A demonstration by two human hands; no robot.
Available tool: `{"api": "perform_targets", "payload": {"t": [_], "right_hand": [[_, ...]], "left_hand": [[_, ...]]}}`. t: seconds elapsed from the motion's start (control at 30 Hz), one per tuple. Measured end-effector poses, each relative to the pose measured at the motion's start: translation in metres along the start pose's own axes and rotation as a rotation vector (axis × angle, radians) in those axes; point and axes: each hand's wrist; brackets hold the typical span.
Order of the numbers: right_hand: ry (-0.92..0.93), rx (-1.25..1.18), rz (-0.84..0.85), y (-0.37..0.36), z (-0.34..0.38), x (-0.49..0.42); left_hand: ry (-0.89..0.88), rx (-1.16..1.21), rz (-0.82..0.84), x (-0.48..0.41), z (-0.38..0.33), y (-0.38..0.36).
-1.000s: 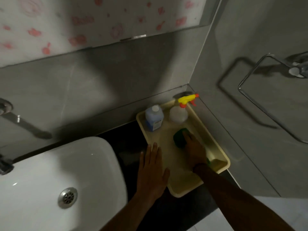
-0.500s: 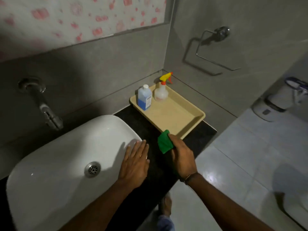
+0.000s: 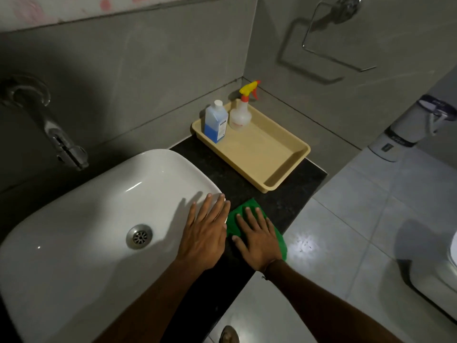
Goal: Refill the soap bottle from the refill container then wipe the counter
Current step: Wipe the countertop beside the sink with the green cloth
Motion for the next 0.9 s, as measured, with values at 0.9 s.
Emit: {"api": "perform_targets", "payload": {"t": [0.9], "right_hand": [[0.042,0.024,0.015,-0.038,0.072,0.053]], "left_hand": [[-0.09,0.05,-0.028,0.132,0.072,0.027]]}}
Point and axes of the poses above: each hand's wrist, its own x-axis away from the middle knuckle, its own y-axis out of the back of the hand, z = x × y, and after that the axes turned 12 degrees about -z, right-handed
